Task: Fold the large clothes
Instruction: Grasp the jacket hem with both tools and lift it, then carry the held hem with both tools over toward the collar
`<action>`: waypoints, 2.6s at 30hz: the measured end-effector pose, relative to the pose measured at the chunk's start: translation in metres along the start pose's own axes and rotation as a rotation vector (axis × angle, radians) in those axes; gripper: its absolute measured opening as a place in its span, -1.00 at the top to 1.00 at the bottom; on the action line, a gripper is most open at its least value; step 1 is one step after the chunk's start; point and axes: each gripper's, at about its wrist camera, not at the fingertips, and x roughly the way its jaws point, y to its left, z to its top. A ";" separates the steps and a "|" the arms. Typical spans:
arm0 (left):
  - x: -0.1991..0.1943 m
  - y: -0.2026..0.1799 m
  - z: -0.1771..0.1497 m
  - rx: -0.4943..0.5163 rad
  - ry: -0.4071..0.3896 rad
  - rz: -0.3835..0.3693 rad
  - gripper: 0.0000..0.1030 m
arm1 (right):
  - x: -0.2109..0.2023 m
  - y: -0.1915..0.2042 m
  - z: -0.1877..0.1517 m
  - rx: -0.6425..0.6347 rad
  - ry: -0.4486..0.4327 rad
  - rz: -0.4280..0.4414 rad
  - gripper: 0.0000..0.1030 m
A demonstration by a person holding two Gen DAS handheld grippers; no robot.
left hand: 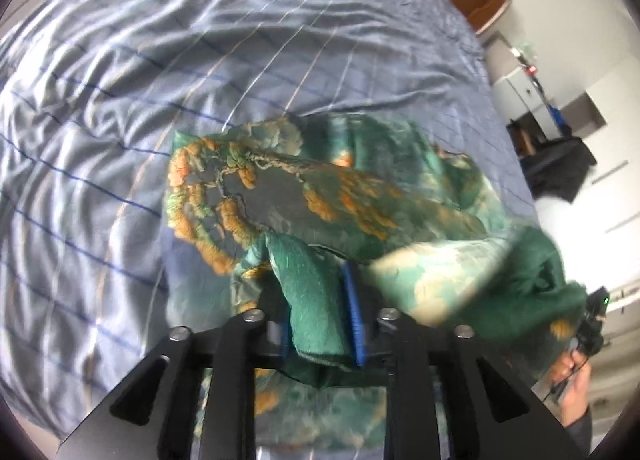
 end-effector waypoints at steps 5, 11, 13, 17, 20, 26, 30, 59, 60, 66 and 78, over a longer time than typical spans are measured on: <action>-0.023 0.019 0.000 -0.043 -0.041 -0.169 -0.65 | 0.008 -0.020 0.004 0.147 0.028 0.126 -0.06; -0.054 0.031 -0.008 0.125 -0.076 -0.080 -0.89 | -0.031 -0.012 0.020 0.132 -0.014 0.199 -0.64; -0.040 0.028 -0.010 0.178 -0.026 -0.037 -0.89 | -0.031 0.007 0.021 -0.045 0.020 0.043 -0.65; -0.002 -0.009 -0.010 0.313 0.009 0.043 -0.82 | 0.005 0.042 0.010 -0.371 0.113 -0.213 -0.65; 0.020 -0.030 -0.003 0.346 0.012 0.079 -0.37 | 0.031 0.056 0.008 -0.459 0.102 -0.319 -0.65; 0.007 -0.036 -0.009 0.329 -0.053 0.200 0.83 | 0.038 0.065 0.003 -0.456 0.090 -0.381 0.70; -0.031 -0.044 0.006 0.308 -0.176 0.228 0.83 | 0.002 0.096 0.005 -0.532 -0.064 -0.422 0.73; 0.112 -0.016 0.041 0.279 -0.382 0.424 0.74 | 0.158 0.031 0.064 -0.457 -0.198 -0.492 0.74; 0.112 -0.016 0.040 0.276 -0.384 0.418 0.74 | 0.159 0.029 0.066 -0.448 -0.194 -0.483 0.73; 0.110 -0.010 0.040 0.259 -0.388 0.390 0.72 | 0.166 0.024 0.068 -0.427 -0.175 -0.471 0.72; 0.097 -0.001 0.037 0.196 -0.435 0.382 0.03 | 0.160 0.011 0.073 -0.350 -0.176 -0.393 0.55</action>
